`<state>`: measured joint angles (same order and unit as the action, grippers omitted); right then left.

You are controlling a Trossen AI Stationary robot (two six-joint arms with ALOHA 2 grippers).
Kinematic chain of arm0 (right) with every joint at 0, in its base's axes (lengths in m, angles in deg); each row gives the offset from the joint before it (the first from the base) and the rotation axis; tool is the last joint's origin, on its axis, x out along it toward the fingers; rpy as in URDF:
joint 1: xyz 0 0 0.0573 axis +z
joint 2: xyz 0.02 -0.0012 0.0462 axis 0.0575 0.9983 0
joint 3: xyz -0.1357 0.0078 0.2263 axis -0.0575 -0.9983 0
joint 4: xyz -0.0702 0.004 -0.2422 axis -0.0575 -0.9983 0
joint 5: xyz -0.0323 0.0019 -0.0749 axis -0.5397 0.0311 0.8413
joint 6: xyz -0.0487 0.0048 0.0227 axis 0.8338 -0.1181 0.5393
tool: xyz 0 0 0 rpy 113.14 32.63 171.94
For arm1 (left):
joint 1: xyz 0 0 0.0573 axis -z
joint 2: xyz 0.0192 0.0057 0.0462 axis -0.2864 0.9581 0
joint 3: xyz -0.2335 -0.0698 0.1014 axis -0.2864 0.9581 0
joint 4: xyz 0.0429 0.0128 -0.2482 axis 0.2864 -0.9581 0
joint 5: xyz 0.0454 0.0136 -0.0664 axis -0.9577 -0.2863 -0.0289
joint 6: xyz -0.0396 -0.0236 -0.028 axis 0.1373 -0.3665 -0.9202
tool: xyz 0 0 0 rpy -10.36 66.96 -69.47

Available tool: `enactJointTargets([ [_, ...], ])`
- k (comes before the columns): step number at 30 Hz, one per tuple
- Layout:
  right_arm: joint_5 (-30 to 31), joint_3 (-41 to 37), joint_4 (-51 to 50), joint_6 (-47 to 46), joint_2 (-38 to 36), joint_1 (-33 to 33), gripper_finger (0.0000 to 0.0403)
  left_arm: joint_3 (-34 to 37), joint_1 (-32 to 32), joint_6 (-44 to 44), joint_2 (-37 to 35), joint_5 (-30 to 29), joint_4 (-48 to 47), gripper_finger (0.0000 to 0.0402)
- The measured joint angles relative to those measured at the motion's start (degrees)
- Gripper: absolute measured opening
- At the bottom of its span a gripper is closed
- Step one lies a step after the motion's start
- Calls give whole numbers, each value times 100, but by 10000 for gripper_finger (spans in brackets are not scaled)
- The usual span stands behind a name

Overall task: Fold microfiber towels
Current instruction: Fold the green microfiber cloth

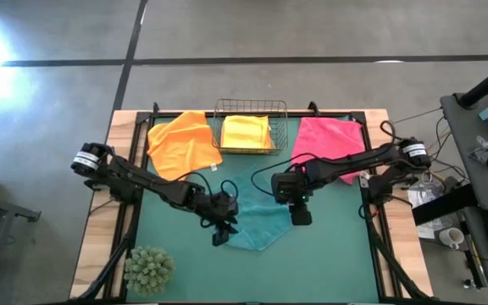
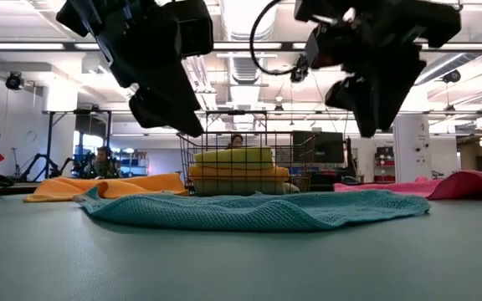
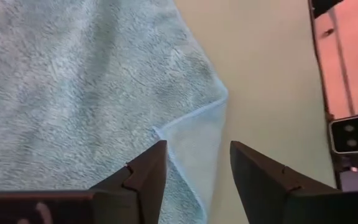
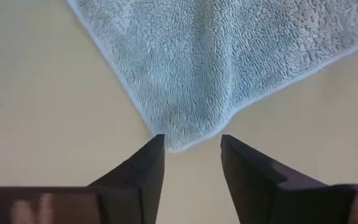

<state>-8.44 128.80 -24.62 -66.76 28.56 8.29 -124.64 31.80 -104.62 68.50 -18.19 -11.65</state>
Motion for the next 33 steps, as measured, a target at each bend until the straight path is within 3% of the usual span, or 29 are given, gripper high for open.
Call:
enactJointTargets([
  [5, 6, -79, -107, 261, -399, 0, 159, -26, 31, 130, 169, -106, 136, 168],
  [15, 64, -478, 17, 355, -972, -2, 142, -516, 33, 100, 976, -76, 164, 168],
  [22, 64, -729, 35, 330, -1057, 0, 130, -814, 35, -61, 1383, -61, -27, 168],
  [33, 59, -802, 44, 307, -1060, 0, 127, -833, 41, -204, 1414, -65, -374, 168],
])
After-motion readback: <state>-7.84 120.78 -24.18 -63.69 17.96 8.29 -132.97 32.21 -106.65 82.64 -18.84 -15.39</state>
